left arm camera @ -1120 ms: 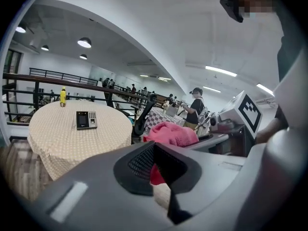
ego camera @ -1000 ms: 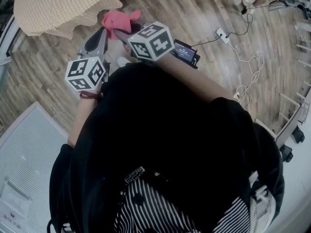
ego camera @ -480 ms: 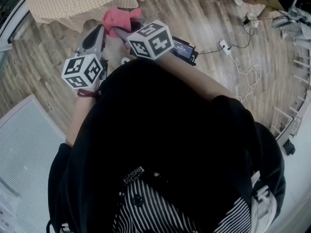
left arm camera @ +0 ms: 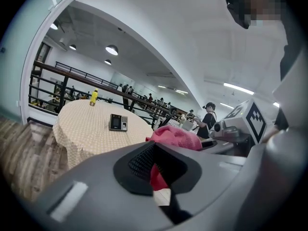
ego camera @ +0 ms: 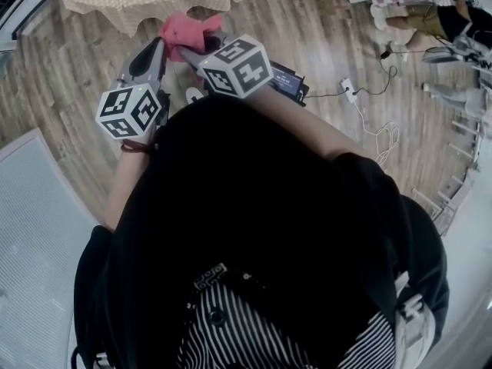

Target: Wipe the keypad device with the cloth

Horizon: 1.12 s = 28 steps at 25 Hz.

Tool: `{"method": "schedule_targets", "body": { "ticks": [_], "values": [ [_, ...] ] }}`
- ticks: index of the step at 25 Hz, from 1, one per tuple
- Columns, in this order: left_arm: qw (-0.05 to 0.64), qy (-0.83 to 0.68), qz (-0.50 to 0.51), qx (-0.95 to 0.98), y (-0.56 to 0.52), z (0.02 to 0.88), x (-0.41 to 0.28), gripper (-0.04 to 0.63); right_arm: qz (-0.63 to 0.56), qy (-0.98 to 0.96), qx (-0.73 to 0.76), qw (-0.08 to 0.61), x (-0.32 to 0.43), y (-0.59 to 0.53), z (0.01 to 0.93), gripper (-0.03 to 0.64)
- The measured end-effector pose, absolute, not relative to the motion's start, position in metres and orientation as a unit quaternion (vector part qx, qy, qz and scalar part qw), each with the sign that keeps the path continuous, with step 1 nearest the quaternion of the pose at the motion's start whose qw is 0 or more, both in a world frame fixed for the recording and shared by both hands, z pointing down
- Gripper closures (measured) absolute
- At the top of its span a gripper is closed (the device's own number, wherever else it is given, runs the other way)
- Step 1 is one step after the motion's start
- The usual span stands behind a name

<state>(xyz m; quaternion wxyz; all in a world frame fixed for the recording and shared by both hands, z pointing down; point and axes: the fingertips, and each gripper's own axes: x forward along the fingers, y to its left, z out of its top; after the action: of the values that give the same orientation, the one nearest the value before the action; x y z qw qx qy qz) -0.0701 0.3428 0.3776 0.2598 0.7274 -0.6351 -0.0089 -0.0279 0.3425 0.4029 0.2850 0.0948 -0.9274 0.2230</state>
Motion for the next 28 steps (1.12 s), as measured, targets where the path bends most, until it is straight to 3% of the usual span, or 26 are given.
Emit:
{"method": "schedule_targets", "body": {
  "ticks": [10,28],
  "values": [
    [0.238,-0.666,-0.002,0.707,0.344,0.369,-0.092,0.591,0.227,-0.932,0.067,0.273,-0.051,0.332,0.399,0.555],
    [0.252,-0.680,0.012,0.688,0.143,0.365,-0.183,0.591,0.262,-0.930,0.014,0.256,-0.159,0.132,0.392,0.555]
  ]
}}
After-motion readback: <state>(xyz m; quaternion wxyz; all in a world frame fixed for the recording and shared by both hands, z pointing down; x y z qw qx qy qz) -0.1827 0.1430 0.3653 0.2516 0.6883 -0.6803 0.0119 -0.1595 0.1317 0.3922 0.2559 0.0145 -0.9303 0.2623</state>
